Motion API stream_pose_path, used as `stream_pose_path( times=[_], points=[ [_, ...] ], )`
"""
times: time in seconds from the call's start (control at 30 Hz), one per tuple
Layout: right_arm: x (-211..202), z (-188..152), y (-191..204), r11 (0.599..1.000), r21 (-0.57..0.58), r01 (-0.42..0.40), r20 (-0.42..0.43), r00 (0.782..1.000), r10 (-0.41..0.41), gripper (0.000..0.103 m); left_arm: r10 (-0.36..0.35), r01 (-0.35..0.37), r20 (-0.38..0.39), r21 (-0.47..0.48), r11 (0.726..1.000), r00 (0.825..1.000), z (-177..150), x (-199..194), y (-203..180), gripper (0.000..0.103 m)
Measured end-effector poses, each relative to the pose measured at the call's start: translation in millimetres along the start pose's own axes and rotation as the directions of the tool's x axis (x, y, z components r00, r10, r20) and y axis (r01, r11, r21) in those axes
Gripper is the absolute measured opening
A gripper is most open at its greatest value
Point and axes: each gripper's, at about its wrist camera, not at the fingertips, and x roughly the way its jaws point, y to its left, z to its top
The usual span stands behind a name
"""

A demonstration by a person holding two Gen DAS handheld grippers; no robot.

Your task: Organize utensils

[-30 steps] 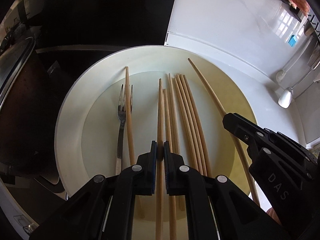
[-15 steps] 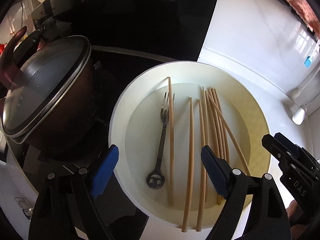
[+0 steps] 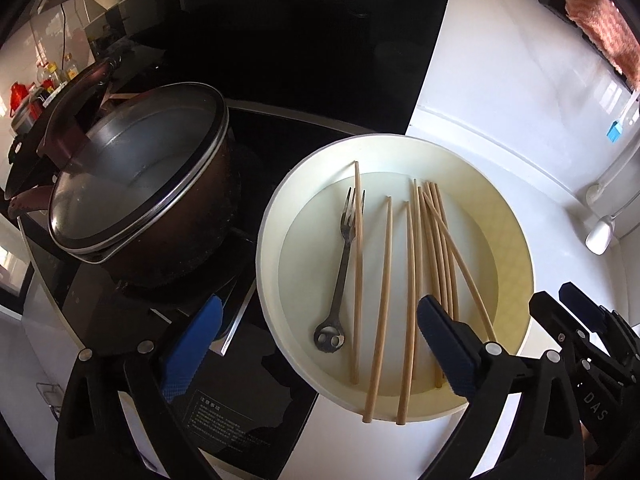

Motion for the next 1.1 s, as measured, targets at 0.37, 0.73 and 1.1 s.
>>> stream_pose_path(
  times=[0.37, 0.73, 1.1],
  points=[
    [-23, -1, 14, 0.999, -0.026, 0.025, -0.015, 1.0, -0.026, 0.061, 0.009, -0.009, 0.007, -0.002, 1.0, 1.0, -7, -25, -1, 0.096],
    [-39, -4, 16, 0.998, 0.004, 0.063, -0.053, 0.997, -0.063, 0.062, 0.023, -0.023, 0.03, 0.007, 1.0, 0.999, -12, -46, -2, 0.097],
    [-52, -6, 18, 0.997, 0.008, 0.076, -0.053, 0.996, -0.076, 0.063, 0.025, -0.026, 0.06, 0.007, 1.0, 0.998, -13, -62, -1, 0.097]
  ],
)
